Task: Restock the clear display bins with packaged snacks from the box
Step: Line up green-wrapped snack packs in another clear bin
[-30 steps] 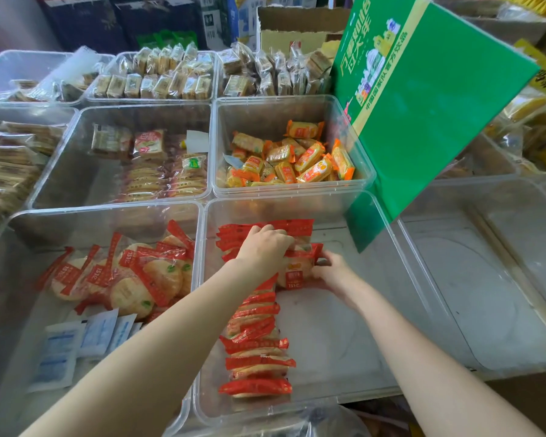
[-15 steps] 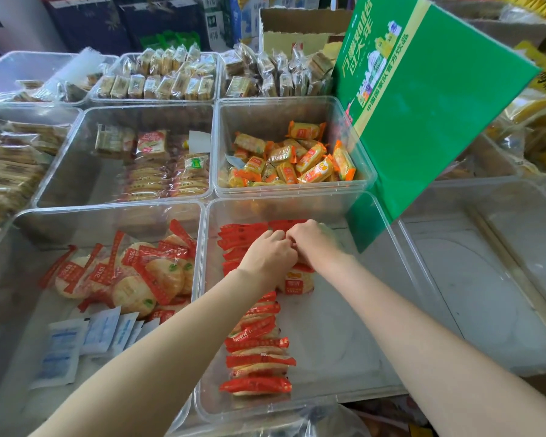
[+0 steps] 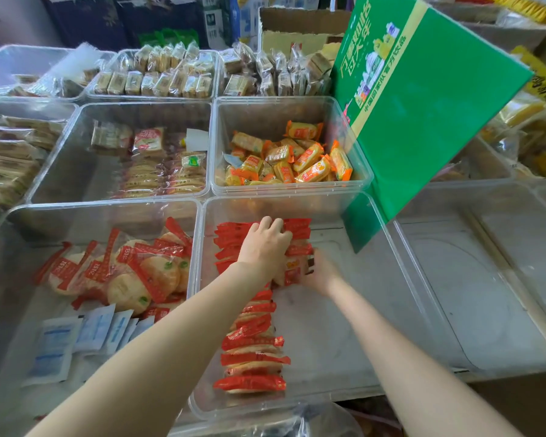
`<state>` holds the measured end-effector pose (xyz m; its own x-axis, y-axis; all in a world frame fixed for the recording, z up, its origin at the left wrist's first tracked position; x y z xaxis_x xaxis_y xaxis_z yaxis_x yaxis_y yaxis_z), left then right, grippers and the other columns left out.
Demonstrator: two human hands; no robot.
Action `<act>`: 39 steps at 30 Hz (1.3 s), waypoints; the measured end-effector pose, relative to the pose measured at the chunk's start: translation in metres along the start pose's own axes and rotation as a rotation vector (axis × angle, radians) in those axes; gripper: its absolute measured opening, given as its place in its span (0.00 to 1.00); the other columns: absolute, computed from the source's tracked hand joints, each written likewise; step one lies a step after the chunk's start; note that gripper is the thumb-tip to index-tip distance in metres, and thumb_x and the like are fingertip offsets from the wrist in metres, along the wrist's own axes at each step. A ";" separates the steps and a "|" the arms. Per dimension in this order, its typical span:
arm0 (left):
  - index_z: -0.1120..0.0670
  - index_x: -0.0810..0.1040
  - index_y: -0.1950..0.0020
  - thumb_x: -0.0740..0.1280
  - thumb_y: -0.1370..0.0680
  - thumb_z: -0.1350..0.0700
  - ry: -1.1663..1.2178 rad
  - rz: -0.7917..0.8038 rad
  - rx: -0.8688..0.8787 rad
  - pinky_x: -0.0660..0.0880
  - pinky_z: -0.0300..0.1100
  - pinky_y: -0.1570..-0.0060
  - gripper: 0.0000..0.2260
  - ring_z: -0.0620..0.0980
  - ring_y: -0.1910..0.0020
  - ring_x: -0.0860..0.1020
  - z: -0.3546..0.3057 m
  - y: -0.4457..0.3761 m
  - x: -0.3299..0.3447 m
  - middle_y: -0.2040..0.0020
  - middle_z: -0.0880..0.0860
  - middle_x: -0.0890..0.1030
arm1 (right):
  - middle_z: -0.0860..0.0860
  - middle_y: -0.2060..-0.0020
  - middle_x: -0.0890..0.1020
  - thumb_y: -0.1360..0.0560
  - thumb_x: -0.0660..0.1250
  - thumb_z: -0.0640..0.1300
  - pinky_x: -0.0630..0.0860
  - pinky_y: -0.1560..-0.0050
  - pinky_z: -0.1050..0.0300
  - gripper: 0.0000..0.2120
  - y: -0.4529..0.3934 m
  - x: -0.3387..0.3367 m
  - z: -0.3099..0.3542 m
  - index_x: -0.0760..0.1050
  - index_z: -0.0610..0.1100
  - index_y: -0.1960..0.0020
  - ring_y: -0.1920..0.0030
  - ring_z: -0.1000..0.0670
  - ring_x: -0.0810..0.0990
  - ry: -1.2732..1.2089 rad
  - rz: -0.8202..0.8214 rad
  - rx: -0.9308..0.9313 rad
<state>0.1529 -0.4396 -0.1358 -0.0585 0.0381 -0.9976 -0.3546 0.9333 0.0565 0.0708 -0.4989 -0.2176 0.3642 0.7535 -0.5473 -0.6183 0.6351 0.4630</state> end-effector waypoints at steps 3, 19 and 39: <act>0.55 0.70 0.37 0.61 0.22 0.55 0.034 -0.041 0.046 0.66 0.45 0.44 0.13 0.54 0.42 0.69 0.001 0.010 -0.011 0.40 0.54 0.69 | 0.44 0.49 0.82 0.26 0.66 0.40 0.69 0.55 0.60 0.12 0.001 -0.001 0.009 0.75 0.40 0.43 0.47 0.41 0.79 0.139 -0.181 -0.069; 0.62 0.79 0.50 0.59 0.29 0.61 0.195 -0.424 -0.032 0.73 0.52 0.55 0.13 0.62 0.53 0.78 0.059 0.202 -0.120 0.53 0.62 0.78 | 0.45 0.47 0.82 0.25 0.64 0.41 0.68 0.51 0.63 0.11 0.203 0.021 0.183 0.78 0.39 0.45 0.45 0.46 0.79 0.448 -0.063 -0.508; 0.51 0.71 0.35 0.64 0.25 0.53 -0.050 0.731 0.053 0.73 0.46 0.46 0.18 0.54 0.43 0.75 0.139 0.522 0.012 0.42 0.53 0.77 | 0.42 0.34 0.70 0.28 0.71 0.48 0.70 0.38 0.54 0.34 0.412 0.389 0.115 0.61 0.36 0.29 0.36 0.44 0.71 0.856 0.746 -0.485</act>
<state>0.0966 0.0971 -0.1244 -0.2198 0.6722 -0.7070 -0.1957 0.6796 0.7070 0.0377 0.0759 -0.1596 -0.6483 0.4349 -0.6249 -0.7404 -0.1687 0.6507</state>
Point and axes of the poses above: each hand's wrist, its own y-axis away from the middle knuckle, its own x-axis out of the palm, z = x × y, the point moved 8 cm from there along -y, towards the middle knuckle
